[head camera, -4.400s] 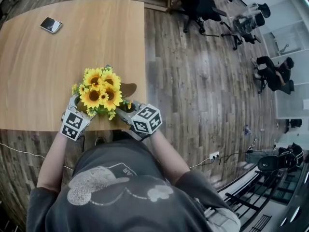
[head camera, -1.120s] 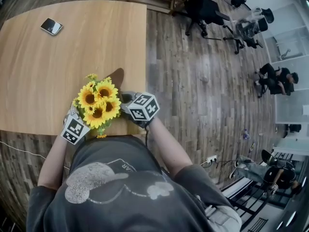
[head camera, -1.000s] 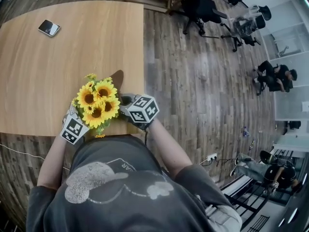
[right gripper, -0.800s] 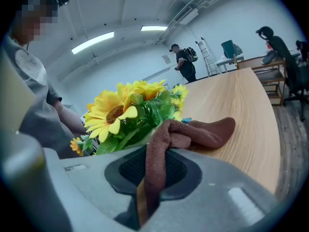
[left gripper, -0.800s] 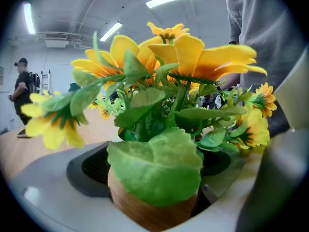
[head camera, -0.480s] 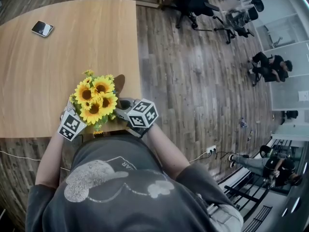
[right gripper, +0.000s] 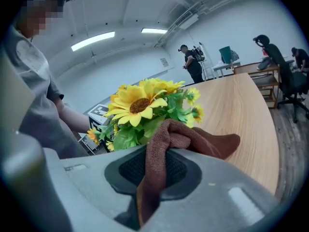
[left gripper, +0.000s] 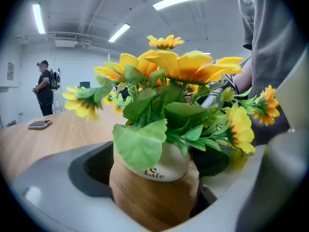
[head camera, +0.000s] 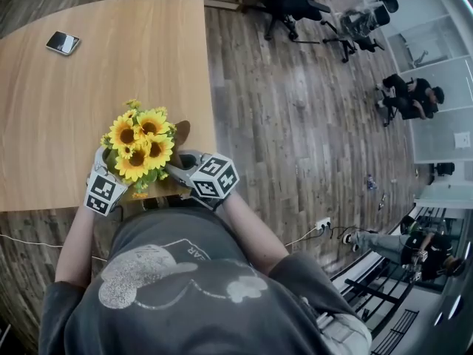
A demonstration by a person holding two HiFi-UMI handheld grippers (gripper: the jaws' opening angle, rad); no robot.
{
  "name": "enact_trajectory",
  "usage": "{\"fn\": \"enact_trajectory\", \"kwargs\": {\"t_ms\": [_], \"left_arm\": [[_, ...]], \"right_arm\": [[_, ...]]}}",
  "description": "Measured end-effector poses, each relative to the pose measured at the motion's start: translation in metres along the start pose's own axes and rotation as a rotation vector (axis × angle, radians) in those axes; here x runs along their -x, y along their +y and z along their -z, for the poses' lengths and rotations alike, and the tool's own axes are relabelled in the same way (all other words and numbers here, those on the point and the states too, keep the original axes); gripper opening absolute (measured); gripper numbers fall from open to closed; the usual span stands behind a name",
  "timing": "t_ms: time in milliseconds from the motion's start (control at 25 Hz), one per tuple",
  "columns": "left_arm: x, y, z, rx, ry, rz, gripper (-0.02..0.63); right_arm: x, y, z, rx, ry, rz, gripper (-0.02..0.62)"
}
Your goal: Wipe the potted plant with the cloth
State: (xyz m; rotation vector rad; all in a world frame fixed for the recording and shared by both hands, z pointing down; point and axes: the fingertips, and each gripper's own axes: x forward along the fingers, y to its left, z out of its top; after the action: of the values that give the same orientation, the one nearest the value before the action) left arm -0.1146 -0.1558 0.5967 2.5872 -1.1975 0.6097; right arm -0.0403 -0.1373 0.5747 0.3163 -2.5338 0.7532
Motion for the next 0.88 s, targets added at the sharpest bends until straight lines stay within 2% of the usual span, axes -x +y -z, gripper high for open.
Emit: {"fn": "enact_trajectory", "kwargs": {"t_ms": [160,320,480,680,880], "left_arm": [[0.017,0.001,-0.010,0.050,-0.024,-0.067,0.552],[0.032,-0.003,0.022,0.045,0.008,-0.128,0.572],[0.042,-0.016,0.036,0.028,0.045,-0.142,0.577],[0.043,-0.021,0.034,0.062,0.037,-0.183,0.581],[0.046,-0.025,0.037,0.053,0.044,-0.192,0.581]], "right_arm": [[-0.002,0.002,-0.001,0.004,0.009,-0.009,0.049],[-0.004,0.013,-0.001,0.019,0.019,-0.054,0.049],[-0.008,0.029,-0.002,0.038,0.034,-0.110,0.049],[-0.018,0.049,-0.001,0.054,0.049,-0.171,0.049],[-0.031,0.066,-0.001,0.083,0.067,-0.226,0.049]]}}
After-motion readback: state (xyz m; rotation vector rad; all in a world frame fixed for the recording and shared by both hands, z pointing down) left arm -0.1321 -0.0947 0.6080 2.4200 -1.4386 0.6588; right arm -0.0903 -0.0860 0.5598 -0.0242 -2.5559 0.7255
